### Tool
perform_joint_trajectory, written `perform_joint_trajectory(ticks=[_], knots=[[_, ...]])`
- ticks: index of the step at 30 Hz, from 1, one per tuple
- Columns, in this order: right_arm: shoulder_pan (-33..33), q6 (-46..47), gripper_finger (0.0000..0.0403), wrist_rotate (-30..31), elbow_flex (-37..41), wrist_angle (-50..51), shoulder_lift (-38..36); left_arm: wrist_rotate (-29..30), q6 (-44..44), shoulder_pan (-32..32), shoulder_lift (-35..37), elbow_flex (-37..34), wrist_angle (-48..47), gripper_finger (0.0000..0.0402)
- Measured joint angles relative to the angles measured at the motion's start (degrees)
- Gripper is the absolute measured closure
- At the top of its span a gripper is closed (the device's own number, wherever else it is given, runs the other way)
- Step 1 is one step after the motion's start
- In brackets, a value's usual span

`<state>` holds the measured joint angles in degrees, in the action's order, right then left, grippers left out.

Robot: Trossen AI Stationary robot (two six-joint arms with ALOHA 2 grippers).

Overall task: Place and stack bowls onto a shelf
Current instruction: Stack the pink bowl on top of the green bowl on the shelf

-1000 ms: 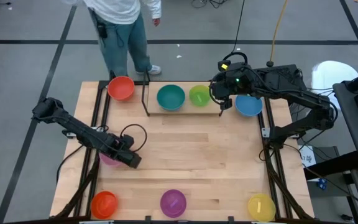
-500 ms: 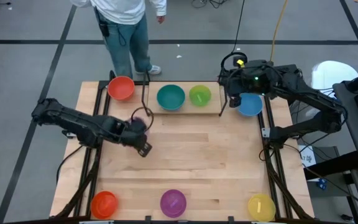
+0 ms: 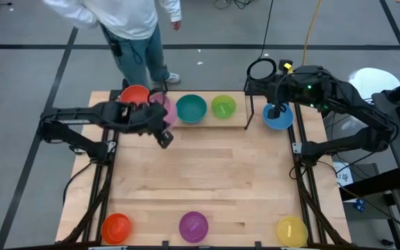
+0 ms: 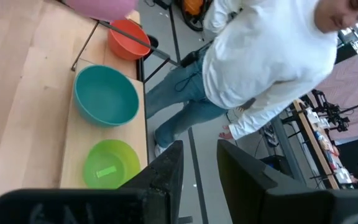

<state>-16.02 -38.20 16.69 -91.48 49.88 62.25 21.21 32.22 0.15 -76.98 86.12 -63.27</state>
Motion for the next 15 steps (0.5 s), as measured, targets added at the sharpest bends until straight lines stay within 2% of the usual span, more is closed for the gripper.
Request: perform_joint_trajectory(ticks=[3, 8, 15], knots=[[0.0, 0.0, 0.031, 0.0, 0.0, 0.3, -0.5, -0.5, -7.1, 4.1, -2.4, 3.7, 0.0, 0.0392], [0.0, 0.0, 0.031, 2.2, 0.0, 0.5, -1.2, -5.2, -17.0, 9.9, -8.1, 11.1, 0.6, 0.0392], [0.0, 0.0, 0.031, 6.0, 0.0, 1.3, -1.5, -11.5, -28.0, 14.3, -18.2, 20.1, 0.2, 0.0392]])
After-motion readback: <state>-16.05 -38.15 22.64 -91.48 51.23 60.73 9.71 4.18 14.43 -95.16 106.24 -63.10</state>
